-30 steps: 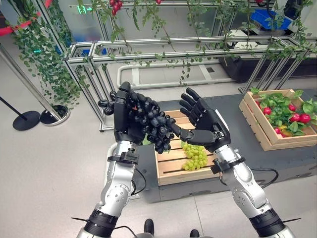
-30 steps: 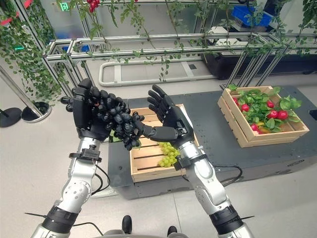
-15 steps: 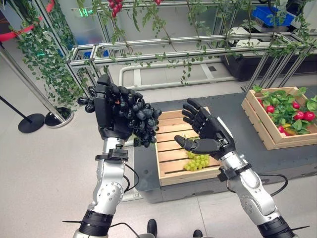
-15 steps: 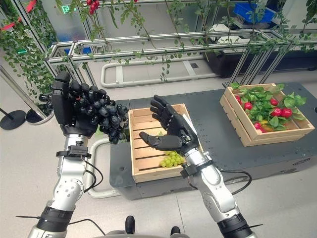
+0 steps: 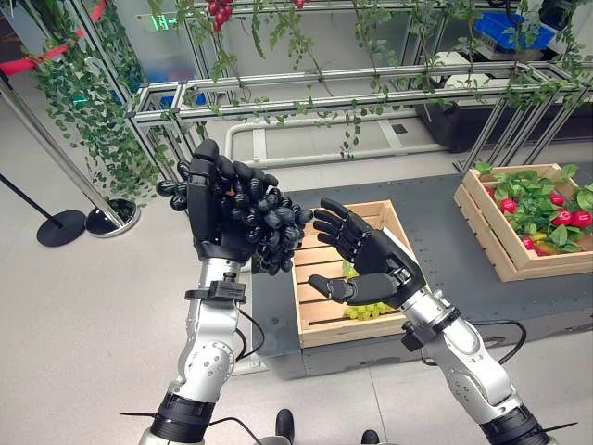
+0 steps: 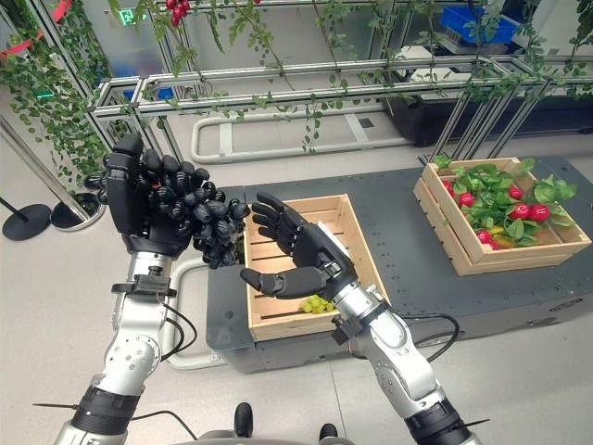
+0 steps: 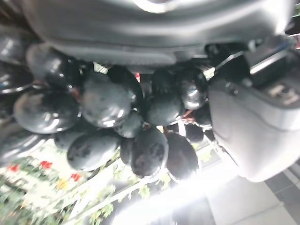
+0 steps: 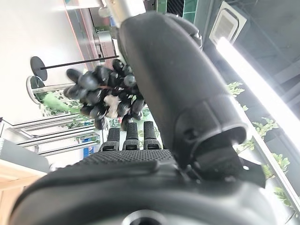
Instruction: Pick up the fruits from the basket on one side to the basket on the other side
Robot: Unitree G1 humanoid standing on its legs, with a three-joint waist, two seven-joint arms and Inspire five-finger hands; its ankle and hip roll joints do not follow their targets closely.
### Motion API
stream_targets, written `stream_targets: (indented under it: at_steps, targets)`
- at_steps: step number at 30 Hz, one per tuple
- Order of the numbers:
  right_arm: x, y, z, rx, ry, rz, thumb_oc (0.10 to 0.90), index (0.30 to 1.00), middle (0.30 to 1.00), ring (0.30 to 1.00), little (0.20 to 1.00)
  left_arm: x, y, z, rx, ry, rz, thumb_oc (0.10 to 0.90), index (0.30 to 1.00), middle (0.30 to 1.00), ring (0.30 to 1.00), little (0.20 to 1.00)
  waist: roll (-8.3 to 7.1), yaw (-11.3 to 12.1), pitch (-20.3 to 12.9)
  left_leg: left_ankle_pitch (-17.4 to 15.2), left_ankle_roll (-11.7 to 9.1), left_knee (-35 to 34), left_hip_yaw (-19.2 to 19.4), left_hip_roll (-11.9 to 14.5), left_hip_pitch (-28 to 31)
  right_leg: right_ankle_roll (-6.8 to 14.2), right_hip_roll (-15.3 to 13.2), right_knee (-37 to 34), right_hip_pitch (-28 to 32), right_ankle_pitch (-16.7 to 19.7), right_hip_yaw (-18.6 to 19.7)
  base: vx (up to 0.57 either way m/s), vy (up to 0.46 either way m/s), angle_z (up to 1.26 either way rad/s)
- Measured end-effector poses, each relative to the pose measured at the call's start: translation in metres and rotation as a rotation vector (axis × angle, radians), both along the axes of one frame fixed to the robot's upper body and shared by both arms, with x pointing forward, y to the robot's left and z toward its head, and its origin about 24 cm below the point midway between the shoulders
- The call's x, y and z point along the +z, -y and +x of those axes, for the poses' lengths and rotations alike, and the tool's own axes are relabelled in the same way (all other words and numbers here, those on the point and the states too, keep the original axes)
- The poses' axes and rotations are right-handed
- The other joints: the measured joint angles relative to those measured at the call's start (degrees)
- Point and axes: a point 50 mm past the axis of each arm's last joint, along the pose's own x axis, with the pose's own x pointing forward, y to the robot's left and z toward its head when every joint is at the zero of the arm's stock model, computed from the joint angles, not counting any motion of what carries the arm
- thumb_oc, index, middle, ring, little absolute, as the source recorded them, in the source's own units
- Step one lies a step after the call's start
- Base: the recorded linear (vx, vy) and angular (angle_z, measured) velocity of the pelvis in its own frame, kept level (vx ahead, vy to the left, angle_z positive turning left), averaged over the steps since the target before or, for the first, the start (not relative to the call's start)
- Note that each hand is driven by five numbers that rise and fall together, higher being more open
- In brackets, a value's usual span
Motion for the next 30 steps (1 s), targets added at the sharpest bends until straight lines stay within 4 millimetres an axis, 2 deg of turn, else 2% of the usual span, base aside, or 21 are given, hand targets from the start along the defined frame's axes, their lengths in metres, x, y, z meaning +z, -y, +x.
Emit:
stream_targets:
  at_steps: [11,21,22,23,24,30]
  targets:
    - [-0.002,-0.008,-0.002,0.028,-0.009,0.005,0.8,0.9,0.9,0.9,0.9,-0.004,0.023,-0.004,-0.149,-0.002,0.006,0.4,0.3,0.3,0.3,0.3,-0.11,-0.1,-0.1,0.0,0.0,0.0,0.1,0.0,0.0,0.0,0.0,0.0,0.0,0.0,0.1,0.0,0.0,0.0]
    - [-0.002,-0.009,-0.002,0.014,-0.012,0.016,0.8,0.9,0.9,0.9,0.9,-0.005,0.026,-0.005,-0.194,0.01,0.023,0.4,0.3,0.3,0.3,0.3,-1.05,-0.2,-0.6,0.0,0.0,0.0,0.2,0.0,0.1,0.0,0.0,0.0,-0.1,0.0,0.3,0.0,0.0,0.0]
    - [-0.002,-0.01,-0.002,0.015,-0.012,0.018,0.7,0.749,0.749,0.749,0.749,-0.005,0.026,-0.005,-0.196,0.013,0.023,0.4,0.3,0.3,0.3,0.3,-1.05,-0.2,-0.6,0.0,0.0,0.0,0.2,0.0,0.1,0.0,0.0,0.0,-0.1,0.0,0.3,0.0,0.0,0.0]
    - [-0.002,-0.01,-0.002,0.015,-0.013,0.018,0.568,0.552,0.552,0.552,0.552,-0.005,0.026,-0.005,-0.196,0.013,0.024,0.4,0.3,0.3,0.3,0.3,-1.06,-0.2,-0.6,0.0,0.0,0.0,0.2,0.0,0.0,0.0,0.0,0.0,-0.1,0.0,0.3,0.0,0.0,0.0]
    - [-0.002,-0.01,-0.002,0.013,-0.013,0.018,0.4,0.3,0.3,0.3,0.3,-0.005,0.026,-0.005,-0.197,0.015,0.025,0.4,0.3,0.3,0.3,0.3,-1.07,-0.2,-0.7,0.0,0.0,0.0,0.2,0.0,0.0,0.0,0.0,0.0,-0.1,0.0,0.3,0.0,0.0,0.0]
    - [-0.004,-0.007,0.0,-0.019,-0.042,0.04,0.4,0.3,0.3,0.3,0.3,-0.003,0.025,-0.006,-0.196,0.031,0.035,0.4,0.3,0.3,0.3,0.3,-1.07,-0.2,-0.7,0.0,0.0,0.0,0.2,0.0,0.0,0.0,0.0,0.0,-0.1,0.0,0.3,0.0,0.0,0.0]
